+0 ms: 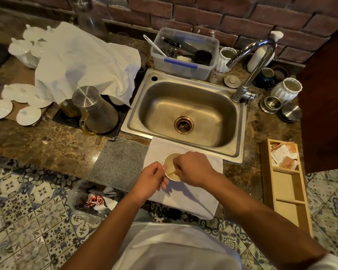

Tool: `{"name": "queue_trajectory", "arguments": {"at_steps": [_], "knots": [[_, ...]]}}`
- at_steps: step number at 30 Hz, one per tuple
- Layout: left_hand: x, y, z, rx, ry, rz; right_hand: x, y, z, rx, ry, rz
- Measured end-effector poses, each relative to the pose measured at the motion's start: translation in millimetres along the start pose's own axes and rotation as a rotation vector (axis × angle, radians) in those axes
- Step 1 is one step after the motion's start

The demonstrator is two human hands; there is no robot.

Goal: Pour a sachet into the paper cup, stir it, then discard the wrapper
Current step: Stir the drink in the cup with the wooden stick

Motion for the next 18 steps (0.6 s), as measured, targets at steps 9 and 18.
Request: {"name": "queue_trajectory", "arguments": {"at_steps": [9,18], "knots": [[2.0,1.7,-0.2,0.008,-0.008,-0.008,22.2,-0.8,-1.9,0.019,0.037,0.072],[3.3,2.7,1.3,0.0,0.008,-0.004,10.2,-3.2,-0.7,0.18,-0.085,0.112]]}}
Point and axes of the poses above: each hand's wrist, its own y-axis away from the middle knuckle, its own z-axis out of the palm, x = y × z, the point moved 7 cm from there along -y, towards the middle knuckle, and after that the axes turned 15 degrees about z, right-handed, at the moved point
